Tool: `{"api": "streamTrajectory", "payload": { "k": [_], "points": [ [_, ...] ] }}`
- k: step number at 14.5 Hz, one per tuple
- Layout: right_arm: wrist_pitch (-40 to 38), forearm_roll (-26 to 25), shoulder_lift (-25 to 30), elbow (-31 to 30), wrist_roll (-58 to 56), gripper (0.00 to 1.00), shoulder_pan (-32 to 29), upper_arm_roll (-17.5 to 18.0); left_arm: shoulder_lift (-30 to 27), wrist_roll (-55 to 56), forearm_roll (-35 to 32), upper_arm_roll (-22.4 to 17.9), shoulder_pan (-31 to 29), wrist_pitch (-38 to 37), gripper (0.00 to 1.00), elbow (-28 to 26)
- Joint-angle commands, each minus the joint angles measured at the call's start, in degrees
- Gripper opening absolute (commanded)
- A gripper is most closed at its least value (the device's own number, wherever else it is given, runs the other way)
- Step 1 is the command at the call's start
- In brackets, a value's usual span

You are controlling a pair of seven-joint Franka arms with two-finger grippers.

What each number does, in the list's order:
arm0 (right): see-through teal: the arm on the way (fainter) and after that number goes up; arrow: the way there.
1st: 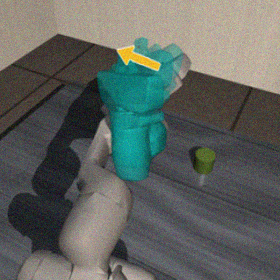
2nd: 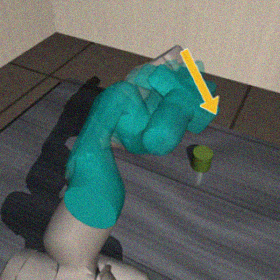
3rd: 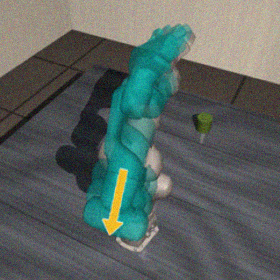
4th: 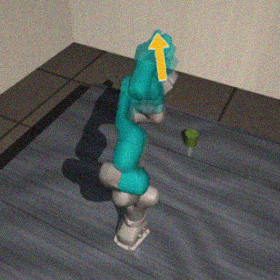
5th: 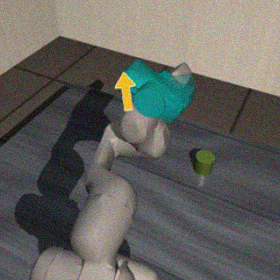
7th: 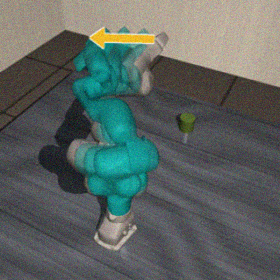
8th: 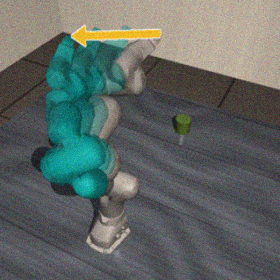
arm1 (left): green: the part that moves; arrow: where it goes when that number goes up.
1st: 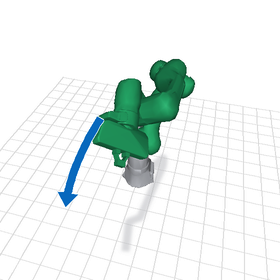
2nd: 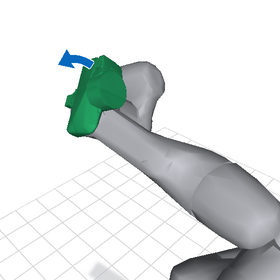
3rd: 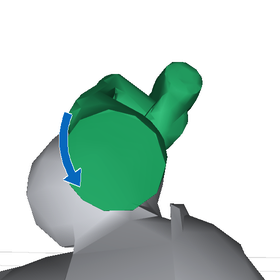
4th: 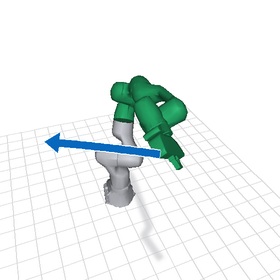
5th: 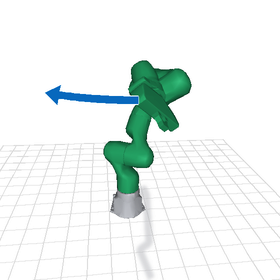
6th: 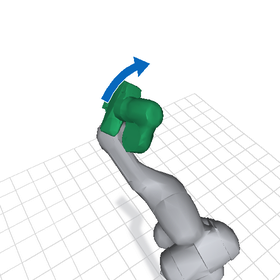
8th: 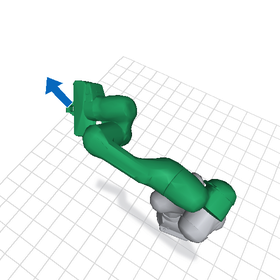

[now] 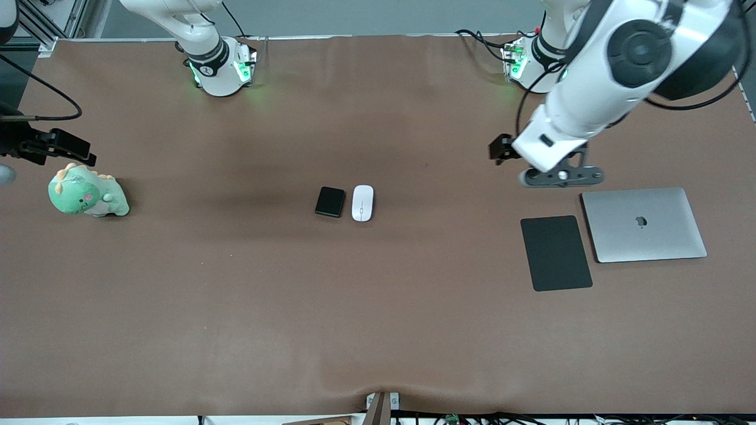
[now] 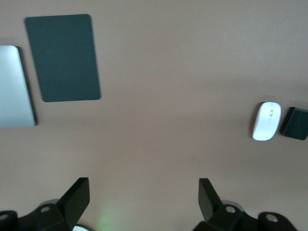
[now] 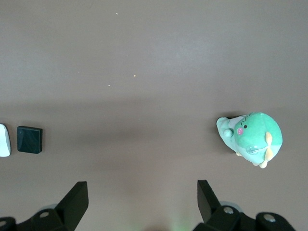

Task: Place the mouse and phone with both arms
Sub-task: 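Move the left gripper to the white mouse while the right gripper reaches out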

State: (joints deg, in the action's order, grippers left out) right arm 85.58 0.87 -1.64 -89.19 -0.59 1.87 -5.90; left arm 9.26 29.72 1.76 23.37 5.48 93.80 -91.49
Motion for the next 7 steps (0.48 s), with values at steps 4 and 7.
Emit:
{"api": "streamTrajectory", "payload": {
  "k": [4, 7],
  "points": [
    [0.47, 0.72, -2.48, 0.77, -0.47, 1.00, -1.17, 0.71, 7.52, 7.98, 0.35, 1.24, 7.42, 7.71, 1.00, -0.71],
    [0.56, 0.98, -3.28, 1.30, -0.47, 1.00, -1.61, 0.71, 9.19, 11.41, 0.08, 1.15, 10.68, 9.73, 1.00, -0.71]
  ]
}}
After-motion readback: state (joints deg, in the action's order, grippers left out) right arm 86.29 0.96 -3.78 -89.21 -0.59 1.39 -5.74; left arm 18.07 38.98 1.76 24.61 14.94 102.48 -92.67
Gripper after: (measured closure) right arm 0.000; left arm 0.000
